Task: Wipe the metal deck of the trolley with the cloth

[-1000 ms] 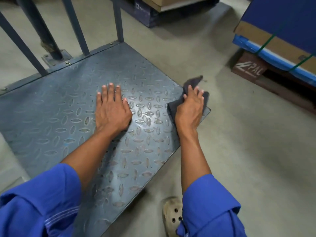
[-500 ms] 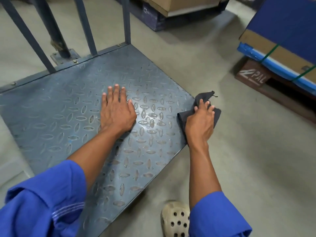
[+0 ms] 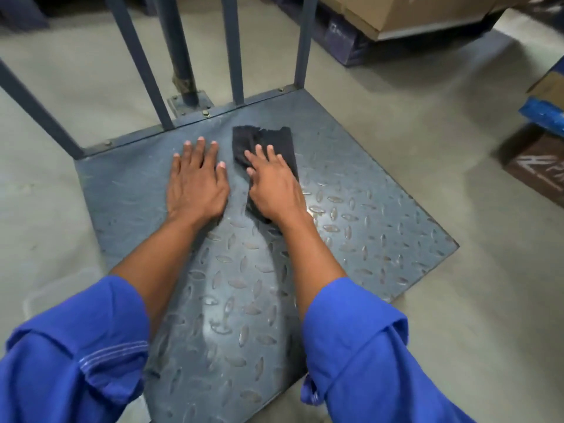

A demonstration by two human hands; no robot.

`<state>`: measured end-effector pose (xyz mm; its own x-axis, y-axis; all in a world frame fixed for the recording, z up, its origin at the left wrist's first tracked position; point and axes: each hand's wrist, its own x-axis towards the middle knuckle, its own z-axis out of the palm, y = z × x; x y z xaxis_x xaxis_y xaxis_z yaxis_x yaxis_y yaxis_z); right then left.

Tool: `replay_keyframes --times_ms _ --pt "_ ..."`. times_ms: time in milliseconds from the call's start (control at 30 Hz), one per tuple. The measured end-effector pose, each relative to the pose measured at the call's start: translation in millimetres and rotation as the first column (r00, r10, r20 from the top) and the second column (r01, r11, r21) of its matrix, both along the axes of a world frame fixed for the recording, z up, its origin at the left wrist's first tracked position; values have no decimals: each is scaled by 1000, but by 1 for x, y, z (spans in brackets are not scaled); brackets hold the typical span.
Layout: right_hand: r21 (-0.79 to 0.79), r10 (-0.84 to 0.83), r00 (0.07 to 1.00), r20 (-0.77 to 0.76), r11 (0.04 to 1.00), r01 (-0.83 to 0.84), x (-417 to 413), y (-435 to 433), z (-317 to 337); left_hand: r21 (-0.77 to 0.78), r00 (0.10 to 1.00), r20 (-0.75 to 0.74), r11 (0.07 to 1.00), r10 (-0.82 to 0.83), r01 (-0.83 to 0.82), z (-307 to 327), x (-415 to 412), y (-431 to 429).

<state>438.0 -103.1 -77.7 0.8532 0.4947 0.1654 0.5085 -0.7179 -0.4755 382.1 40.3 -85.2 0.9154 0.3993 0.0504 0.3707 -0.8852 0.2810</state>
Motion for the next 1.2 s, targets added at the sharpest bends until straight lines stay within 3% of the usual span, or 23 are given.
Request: replay_keyframes --times_ms 267,567,667,767,900,967,1033,1100,1200 --pt "-121 84 996 -28 989 -86 74 55 -3 63 999 14 997 44 -45 -13 11 6" --pt "-111 -72 997 25 991 74 85 80 3 60 998 -11 997 55 -54 -12 21 8" --pt "-62 -195 981 2 979 194 73 69 2 54 998 -36 997 55 -53 -9 21 6" --pt "30 -439 897 -47 897 441 53 22 -2 50 995 -51 996 83 -80 -9 21 0" --pt "184 -682 703 -201 679 711 34 -33 9 62 994 -54 994 96 -92 -12 20 -9" --pt "234 -658 743 -123 708 666 36 -18 22 59 994 -59 994 91 -87 -12 20 -10" --pt "214 -500 863 -72 838 503 43 13 33 60 995 -58 995 87 -84 -12 22 -9" --pt "96 -290 953 -84 950 297 57 42 36 64 995 -54 995 81 -78 -12 22 -8" --pt "-92 -136 984 -119 988 125 80 61 20 75 997 -40 995 73 -70 -13 22 -6"
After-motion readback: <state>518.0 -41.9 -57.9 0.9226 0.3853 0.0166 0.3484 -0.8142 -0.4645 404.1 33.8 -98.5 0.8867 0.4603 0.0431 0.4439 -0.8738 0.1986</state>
